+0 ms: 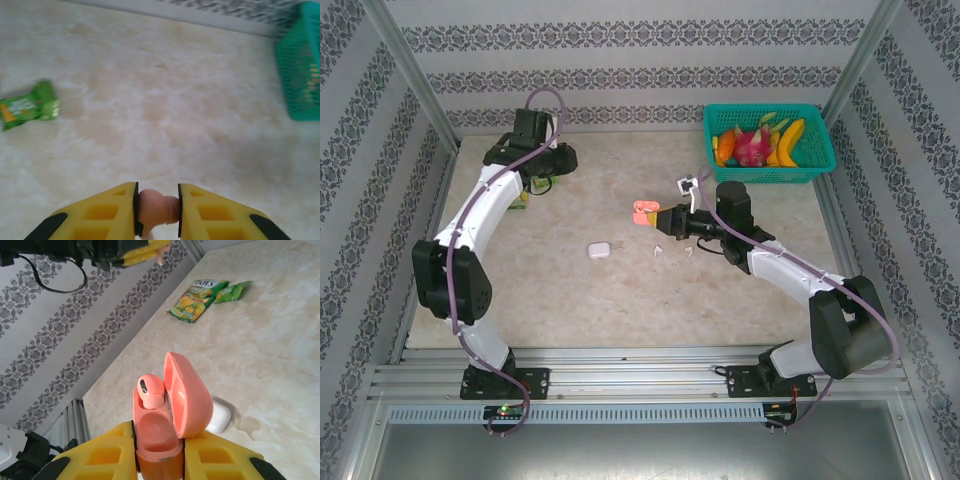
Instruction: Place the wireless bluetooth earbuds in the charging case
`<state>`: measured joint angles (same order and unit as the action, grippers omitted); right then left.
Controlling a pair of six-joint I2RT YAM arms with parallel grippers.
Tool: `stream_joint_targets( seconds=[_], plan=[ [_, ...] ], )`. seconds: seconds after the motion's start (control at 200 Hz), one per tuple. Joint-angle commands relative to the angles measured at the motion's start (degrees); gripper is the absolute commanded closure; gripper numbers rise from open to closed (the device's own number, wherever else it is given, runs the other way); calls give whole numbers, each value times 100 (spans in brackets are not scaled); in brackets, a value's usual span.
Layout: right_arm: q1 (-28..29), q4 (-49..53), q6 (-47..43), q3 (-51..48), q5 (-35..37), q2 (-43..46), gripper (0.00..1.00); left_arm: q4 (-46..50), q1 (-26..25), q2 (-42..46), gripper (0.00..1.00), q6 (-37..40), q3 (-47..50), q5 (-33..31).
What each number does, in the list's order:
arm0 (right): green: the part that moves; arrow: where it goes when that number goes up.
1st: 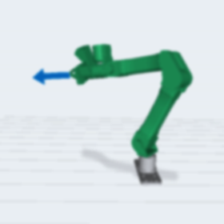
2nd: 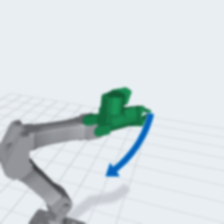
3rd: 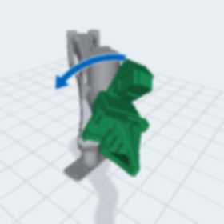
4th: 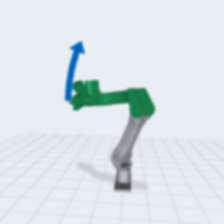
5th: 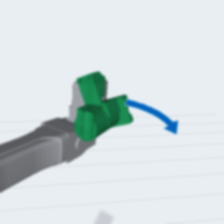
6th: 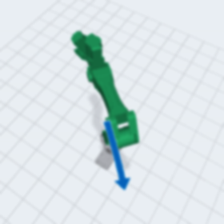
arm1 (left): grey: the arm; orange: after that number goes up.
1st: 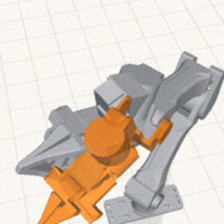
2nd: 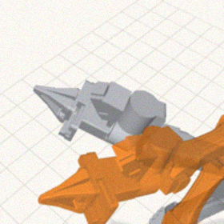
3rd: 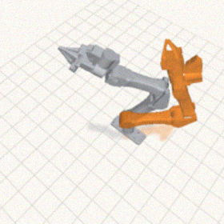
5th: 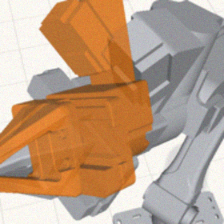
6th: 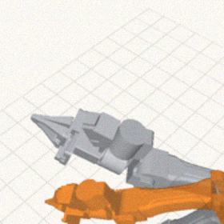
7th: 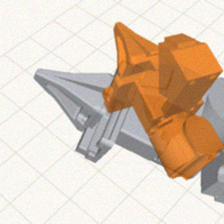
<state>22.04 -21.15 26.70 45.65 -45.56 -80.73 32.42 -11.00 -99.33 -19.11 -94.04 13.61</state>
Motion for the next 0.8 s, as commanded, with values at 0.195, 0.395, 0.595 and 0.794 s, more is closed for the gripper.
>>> stream_joint_targets(
  seconds=[0.195,0.395,0.595,0.794],
  plan=[
    [75,135,-263,129,63,92,86,-576,-783,548,75,84,531,415],
    [-201,153,-134,-119,429,244,86,-558,-1171,818,75,-169,1376,-107],
    [-666,206,101,-446,828,516,86,-425,-1697,1029,75,-692,2158,-631],
    [-855,204,294,-575,1092,639,86,-537,-2524,970,76,-1527,2782,-1121]
  ],
)
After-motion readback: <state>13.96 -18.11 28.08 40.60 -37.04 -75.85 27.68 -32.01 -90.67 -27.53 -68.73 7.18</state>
